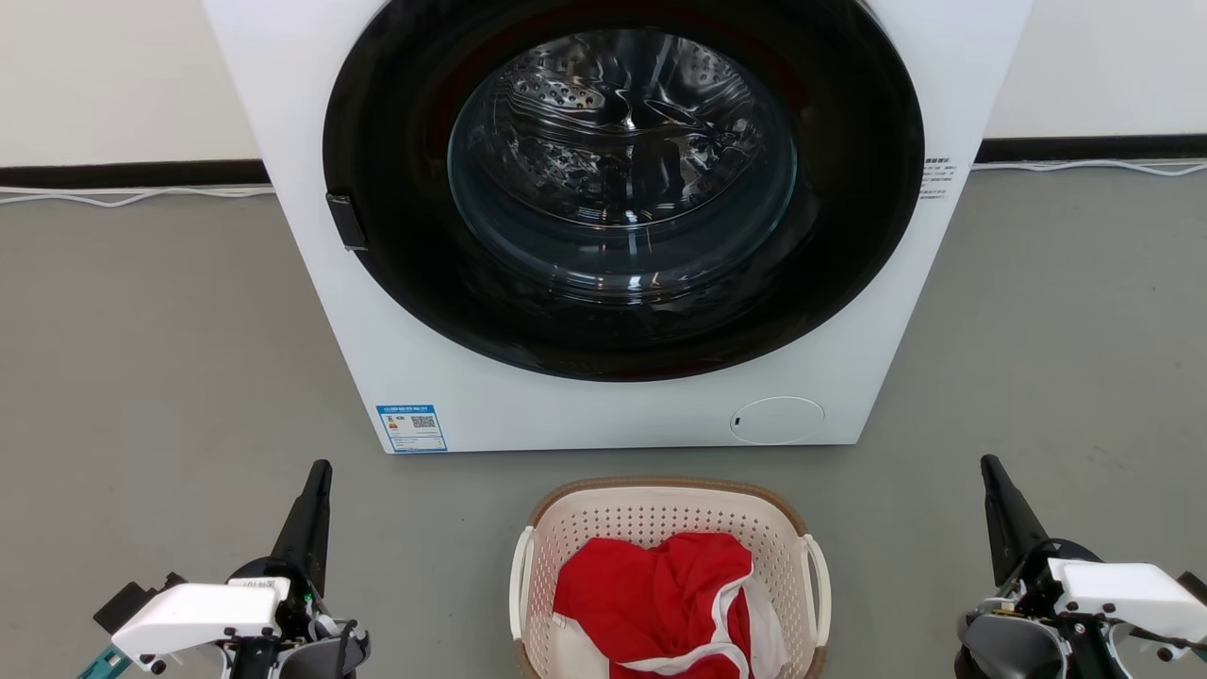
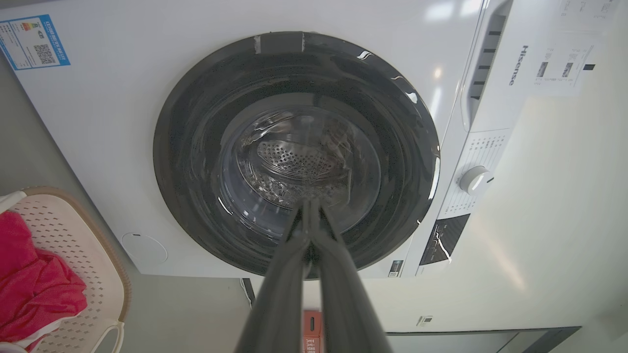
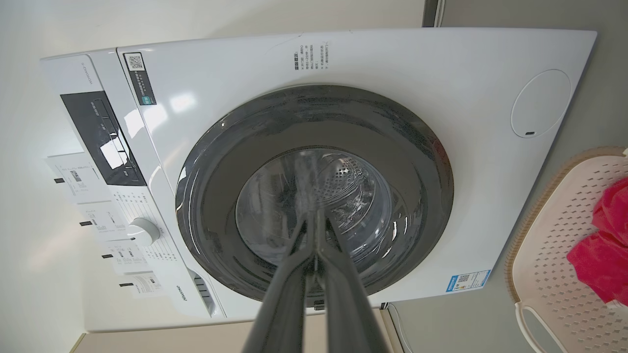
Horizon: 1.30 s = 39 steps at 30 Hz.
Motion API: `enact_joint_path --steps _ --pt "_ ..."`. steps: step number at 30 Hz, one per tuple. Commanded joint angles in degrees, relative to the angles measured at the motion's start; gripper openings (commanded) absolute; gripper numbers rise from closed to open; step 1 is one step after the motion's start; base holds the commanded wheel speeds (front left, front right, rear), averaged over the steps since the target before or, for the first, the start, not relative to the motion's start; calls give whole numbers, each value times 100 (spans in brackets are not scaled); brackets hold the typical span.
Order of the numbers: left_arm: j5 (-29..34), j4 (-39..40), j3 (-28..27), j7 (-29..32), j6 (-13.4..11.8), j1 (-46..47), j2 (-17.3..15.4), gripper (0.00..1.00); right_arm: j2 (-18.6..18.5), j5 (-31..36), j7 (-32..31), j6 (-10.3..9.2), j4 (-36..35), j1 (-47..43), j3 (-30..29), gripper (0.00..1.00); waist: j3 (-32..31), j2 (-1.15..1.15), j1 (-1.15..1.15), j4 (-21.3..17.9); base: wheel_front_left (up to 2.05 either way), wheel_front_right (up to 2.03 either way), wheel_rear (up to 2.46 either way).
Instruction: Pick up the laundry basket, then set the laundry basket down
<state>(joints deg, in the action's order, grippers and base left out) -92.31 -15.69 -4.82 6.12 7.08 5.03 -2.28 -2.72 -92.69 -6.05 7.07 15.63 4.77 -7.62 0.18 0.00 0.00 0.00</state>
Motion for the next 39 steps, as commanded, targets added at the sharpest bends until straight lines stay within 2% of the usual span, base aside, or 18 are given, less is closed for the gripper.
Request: enact_joint_path --steps 1,30,31,32,39 --pt "13 167 -168 34 41 115 -60 0 -16 50 -42 42 -161 141 112 0 0 0 0 0 0 0 0" --pt "13 167 -168 34 41 115 -60 0 -16 50 -42 42 -161 141 112 0 0 0 0 0 0 0 0" --pt "1 0 0 0 0 0 0 0 0 0 1 0 -1 0 0 0 0 0 0 0 0 0 0" --pt "1 -38 1 -9 -1 -4 5 100 2 -1 2 -1 32 -6 9 100 0 0 0 0 0 0 0" --pt "32 -20 63 -120 0 -64 9 100 5 22 111 0 -15 -60 116 100 -10 0 13 6 0 0 0"
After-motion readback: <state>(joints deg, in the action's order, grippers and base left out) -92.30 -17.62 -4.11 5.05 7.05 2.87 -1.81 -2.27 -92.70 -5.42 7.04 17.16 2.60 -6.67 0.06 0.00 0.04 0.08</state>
